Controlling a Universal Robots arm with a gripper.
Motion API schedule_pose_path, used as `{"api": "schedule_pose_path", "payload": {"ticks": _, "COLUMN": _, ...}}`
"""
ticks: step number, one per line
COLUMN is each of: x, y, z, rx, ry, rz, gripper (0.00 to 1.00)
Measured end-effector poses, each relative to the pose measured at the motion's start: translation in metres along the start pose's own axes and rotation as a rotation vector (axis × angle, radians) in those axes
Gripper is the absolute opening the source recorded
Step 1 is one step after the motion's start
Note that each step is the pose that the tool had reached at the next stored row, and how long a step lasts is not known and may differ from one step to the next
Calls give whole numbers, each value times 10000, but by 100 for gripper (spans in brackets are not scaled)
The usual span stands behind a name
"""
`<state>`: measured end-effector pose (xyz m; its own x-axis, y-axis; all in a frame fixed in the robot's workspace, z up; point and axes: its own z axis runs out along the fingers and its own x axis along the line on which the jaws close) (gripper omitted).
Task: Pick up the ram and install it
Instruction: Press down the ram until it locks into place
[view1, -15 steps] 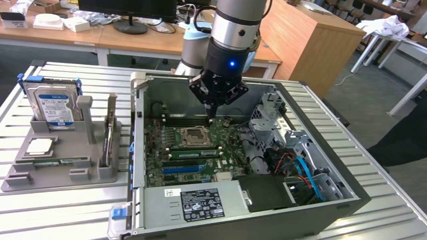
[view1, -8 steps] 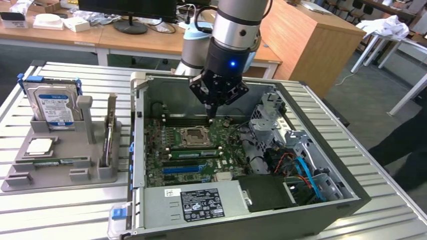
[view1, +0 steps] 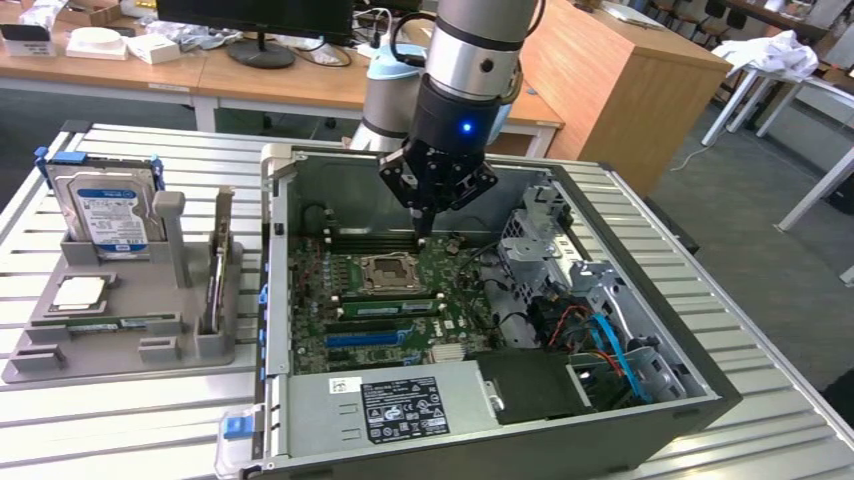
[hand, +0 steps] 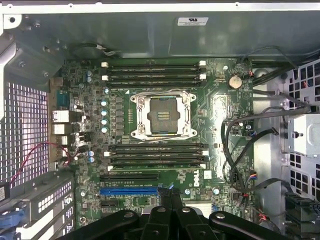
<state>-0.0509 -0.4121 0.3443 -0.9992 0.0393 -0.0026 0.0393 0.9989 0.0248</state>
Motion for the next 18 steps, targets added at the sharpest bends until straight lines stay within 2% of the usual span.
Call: {"api": "schedule_pose_path", "payload": {"ticks": 18, "x": 0, "y": 1, "z": -38, "rx": 5, "ry": 6, "rz": 0, "gripper": 10}}
